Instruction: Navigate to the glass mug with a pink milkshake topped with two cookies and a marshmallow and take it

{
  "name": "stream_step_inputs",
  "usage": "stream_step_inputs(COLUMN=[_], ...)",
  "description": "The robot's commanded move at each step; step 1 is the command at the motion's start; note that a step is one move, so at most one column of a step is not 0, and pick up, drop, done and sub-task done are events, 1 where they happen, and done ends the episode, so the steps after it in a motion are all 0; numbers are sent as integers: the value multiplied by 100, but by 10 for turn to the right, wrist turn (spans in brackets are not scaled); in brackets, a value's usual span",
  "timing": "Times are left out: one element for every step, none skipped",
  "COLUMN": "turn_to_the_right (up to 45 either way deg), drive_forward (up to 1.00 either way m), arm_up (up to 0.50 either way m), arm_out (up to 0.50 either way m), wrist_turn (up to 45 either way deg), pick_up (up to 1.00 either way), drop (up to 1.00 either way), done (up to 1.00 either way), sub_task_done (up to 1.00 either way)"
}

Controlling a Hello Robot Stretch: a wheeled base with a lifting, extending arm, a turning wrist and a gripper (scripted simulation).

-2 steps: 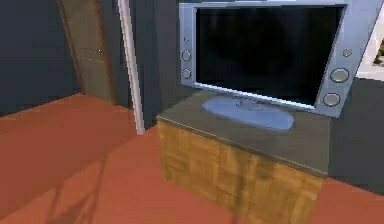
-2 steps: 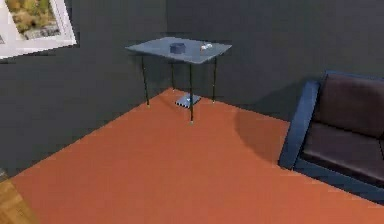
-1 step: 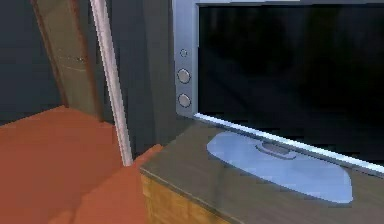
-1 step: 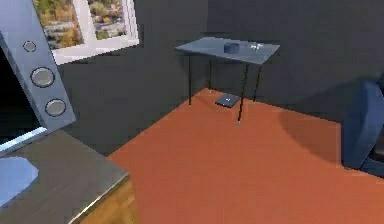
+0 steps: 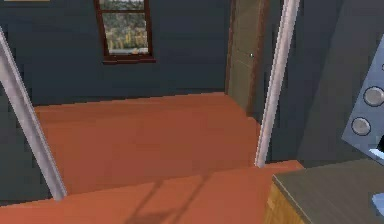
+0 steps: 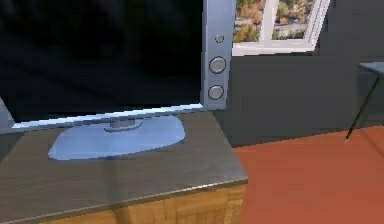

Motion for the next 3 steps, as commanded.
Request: stream_step_inputs(turn_to_the_right=[-180, -30, 0], drive_forward=[0, 0, 90], arm_up=[0, 0, 0], arm_out=[0, 0, 0], wrist_turn=[0, 0, 0], pick_up=[0, 0, 0], drop=[0, 0, 0], done=[0, 0, 0], sub_task_done=[0, 0, 0])
